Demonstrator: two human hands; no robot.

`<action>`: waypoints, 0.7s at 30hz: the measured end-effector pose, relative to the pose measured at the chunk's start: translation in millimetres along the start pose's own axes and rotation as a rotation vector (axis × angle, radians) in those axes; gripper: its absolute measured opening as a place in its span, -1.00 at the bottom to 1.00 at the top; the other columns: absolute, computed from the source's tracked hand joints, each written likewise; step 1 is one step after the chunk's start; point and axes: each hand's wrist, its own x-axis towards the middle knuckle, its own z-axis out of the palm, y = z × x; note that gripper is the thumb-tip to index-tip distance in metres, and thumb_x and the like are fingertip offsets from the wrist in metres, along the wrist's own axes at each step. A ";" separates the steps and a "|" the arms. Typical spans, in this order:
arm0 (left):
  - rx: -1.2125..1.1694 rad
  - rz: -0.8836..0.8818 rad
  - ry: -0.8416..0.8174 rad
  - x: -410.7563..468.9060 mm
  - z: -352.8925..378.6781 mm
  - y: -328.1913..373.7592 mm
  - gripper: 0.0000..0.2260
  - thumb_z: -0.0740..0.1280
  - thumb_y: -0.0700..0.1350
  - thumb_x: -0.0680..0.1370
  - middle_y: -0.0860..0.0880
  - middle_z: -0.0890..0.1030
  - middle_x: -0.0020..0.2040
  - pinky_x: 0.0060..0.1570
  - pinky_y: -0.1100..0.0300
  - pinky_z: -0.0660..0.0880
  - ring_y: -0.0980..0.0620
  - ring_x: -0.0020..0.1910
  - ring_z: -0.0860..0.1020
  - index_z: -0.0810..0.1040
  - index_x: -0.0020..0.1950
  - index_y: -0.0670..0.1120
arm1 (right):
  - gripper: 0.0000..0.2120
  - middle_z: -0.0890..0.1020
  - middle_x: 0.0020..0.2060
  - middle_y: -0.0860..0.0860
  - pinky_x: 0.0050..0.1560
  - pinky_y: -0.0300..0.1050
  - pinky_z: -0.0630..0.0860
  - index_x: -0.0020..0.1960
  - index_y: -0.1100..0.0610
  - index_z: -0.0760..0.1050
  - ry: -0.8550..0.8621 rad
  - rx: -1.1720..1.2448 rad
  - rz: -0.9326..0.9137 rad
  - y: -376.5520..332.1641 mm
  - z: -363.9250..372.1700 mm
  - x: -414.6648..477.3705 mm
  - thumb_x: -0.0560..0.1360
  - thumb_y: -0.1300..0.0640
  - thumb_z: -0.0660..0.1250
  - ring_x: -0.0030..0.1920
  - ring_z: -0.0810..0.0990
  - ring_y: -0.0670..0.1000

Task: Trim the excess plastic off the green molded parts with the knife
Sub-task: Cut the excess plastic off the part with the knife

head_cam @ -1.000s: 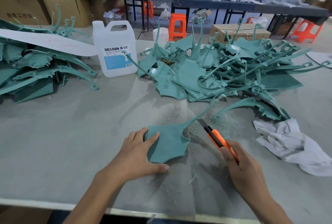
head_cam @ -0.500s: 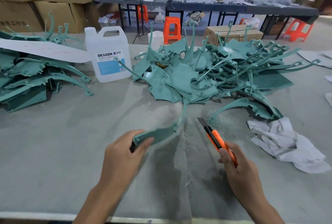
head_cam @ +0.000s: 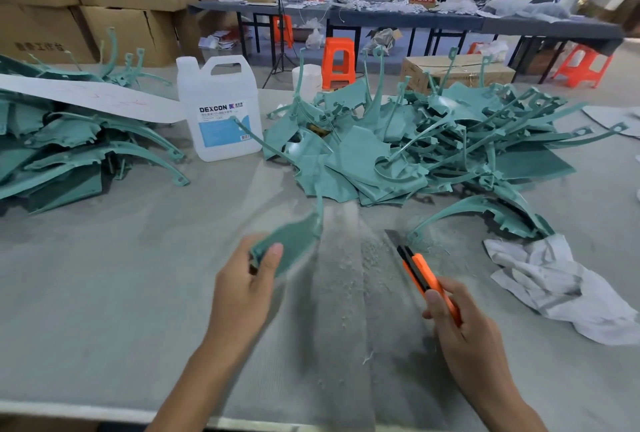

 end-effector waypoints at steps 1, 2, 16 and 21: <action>0.019 -0.027 -0.064 -3.0 7.9 -6.4 -0.93 0.27 0.25 0.59 0.34 0.64 -0.07 -0.14 0.44 0.45 0.34 -0.11 0.59 0.52 0.04 0.41 | -0.90 0.65 -0.28 -0.14 -0.32 -0.13 0.52 0.05 -0.36 0.45 -0.014 0.016 -0.009 -7.0 0.5 -0.1 0.55 -0.23 0.21 -0.38 0.60 -0.07; 0.026 -0.056 -0.114 -5.9 14.5 -11.8 -0.90 0.25 0.23 0.58 0.38 0.64 -0.03 -0.09 0.47 0.43 0.34 -0.05 0.60 0.54 0.04 0.40 | -0.86 0.64 -0.30 -0.11 -0.31 -0.11 0.52 0.04 -0.33 0.47 -0.028 0.033 -0.027 -15.2 0.8 -0.2 0.54 -0.29 0.21 -0.38 0.60 -0.07; 0.224 0.033 -0.185 -7.5 20.6 -26.8 -0.57 0.14 0.23 0.58 0.37 0.57 -0.25 -0.28 0.51 0.36 0.16 -0.14 0.58 0.61 0.32 0.13 | -0.67 0.64 -0.27 -0.16 -0.28 -0.16 0.48 0.12 -0.30 0.41 -0.314 0.011 -0.183 -78.2 10.9 4.1 0.50 -0.40 0.03 -0.32 0.60 -0.10; 0.231 0.011 -0.184 -5.5 21.0 -32.2 -0.56 0.13 0.27 0.57 0.38 0.58 -0.34 -0.29 0.51 0.36 0.27 -0.27 0.59 0.61 0.30 0.16 | -0.64 0.60 -0.36 -0.02 -0.36 -0.07 0.45 0.14 -0.23 0.43 -0.319 -0.067 -0.207 -72.3 13.1 13.8 0.54 -0.38 0.04 -0.41 0.55 -0.04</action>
